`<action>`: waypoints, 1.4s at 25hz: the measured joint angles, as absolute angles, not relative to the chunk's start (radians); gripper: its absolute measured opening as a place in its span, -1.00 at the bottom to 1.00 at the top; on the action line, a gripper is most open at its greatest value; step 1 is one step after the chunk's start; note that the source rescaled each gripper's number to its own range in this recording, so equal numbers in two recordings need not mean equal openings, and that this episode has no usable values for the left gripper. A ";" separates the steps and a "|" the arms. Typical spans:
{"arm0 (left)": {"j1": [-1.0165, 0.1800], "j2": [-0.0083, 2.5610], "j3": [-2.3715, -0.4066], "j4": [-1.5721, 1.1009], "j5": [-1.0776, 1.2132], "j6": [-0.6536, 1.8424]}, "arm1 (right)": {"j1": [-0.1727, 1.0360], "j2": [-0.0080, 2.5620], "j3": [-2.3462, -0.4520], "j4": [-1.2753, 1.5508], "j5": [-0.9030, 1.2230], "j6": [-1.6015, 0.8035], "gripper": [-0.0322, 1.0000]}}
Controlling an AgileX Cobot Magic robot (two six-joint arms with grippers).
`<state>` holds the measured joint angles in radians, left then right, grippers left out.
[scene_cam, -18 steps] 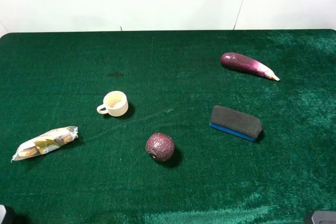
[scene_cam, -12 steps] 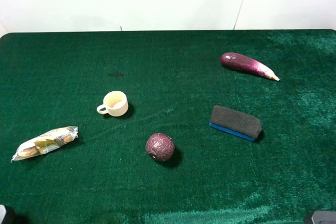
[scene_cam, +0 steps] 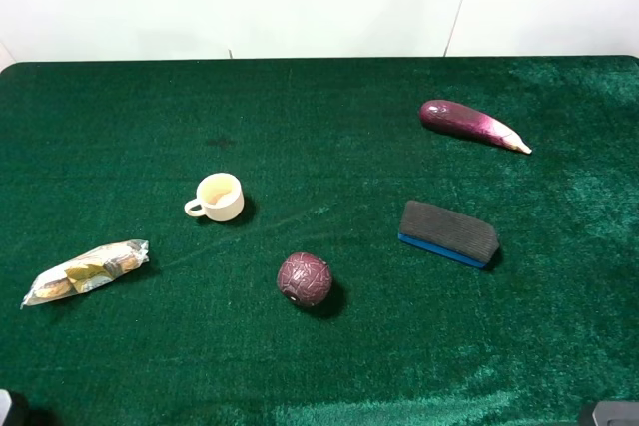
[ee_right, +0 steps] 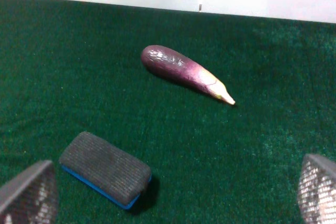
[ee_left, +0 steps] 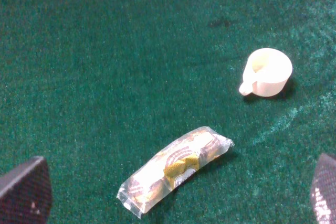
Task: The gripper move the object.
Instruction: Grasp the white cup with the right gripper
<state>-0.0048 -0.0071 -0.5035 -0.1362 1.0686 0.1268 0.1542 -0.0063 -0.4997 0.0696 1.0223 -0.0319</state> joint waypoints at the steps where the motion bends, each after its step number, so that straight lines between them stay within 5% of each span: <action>1: -0.005 -0.007 -0.503 -0.136 1.069 0.127 | 0.154 -0.006 -0.500 0.070 1.022 -0.032 1.00; 13: -0.005 -0.007 -0.503 -0.136 1.069 0.127 | 0.154 0.022 -0.500 0.095 1.019 -0.032 1.00; 26: -0.005 -0.007 -0.503 -0.136 1.069 0.127 | 0.160 0.530 -0.653 0.111 0.904 -0.124 1.00; 35: -0.005 -0.007 -0.503 -0.136 1.069 0.127 | 0.370 0.965 -0.867 0.084 0.884 -0.116 1.00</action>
